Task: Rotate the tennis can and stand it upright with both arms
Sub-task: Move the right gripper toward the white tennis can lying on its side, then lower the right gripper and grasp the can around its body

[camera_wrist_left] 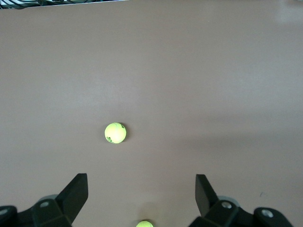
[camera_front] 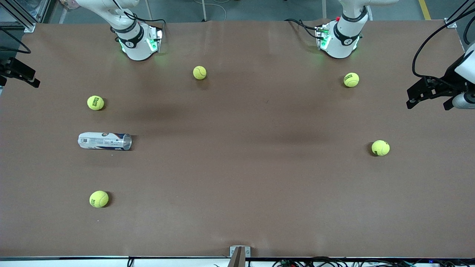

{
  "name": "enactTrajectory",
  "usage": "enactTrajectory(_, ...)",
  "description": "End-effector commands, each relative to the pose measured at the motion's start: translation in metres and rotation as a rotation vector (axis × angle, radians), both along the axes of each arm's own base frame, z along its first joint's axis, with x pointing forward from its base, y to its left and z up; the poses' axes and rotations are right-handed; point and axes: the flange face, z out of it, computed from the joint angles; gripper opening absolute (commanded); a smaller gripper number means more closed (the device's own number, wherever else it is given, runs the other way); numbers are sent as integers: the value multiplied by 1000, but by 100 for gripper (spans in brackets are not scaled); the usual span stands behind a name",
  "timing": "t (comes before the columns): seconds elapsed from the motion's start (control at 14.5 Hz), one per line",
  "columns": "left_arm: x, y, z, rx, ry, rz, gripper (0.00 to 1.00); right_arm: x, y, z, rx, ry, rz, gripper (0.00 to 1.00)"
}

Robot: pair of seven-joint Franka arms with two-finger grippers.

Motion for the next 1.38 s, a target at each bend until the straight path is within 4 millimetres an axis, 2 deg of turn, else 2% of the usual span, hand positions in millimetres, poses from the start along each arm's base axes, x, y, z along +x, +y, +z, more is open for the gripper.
enactTrajectory(0.0, -3, 3, 7, 2, -8, -20, 100, 30, -9, -34, -26, 42, -5, 100)
enactTrajectory(0.14, -3, 3, 7, 3, -8, -33, 100, 48, -19, -57, -47, 39, -11, 100)
enactTrajectory(0.28, -4, 2, 8, 1, -9, -35, 100, 55, -29, -58, -59, 1, -22, 100)
enactTrajectory(0.48, -8, 5, 7, 3, 6, -44, 100, 68, -45, -78, -79, -2, -40, 100)
enactTrajectory(0.62, -9, 7, 8, 3, 11, -39, 100, 87, -50, -120, -84, 38, -43, 100)
enactTrajectory(0.76, -9, 7, 8, 2, 9, -39, 100, 87, -66, -121, -88, 24, -118, 100)
enactTrajectory(0.96, -9, 7, 9, 4, 8, -39, 100, 82, -82, -134, -87, 33, -523, 100)
enactTrajectory(1.24, -8, 6, 8, 5, 8, -41, 100, 87, -76, -179, -79, 97, -1112, 100)
enactTrajectory(1.31, -8, 7, 8, 5, 8, -39, 100, 89, -72, -187, -90, 110, -1184, 100)
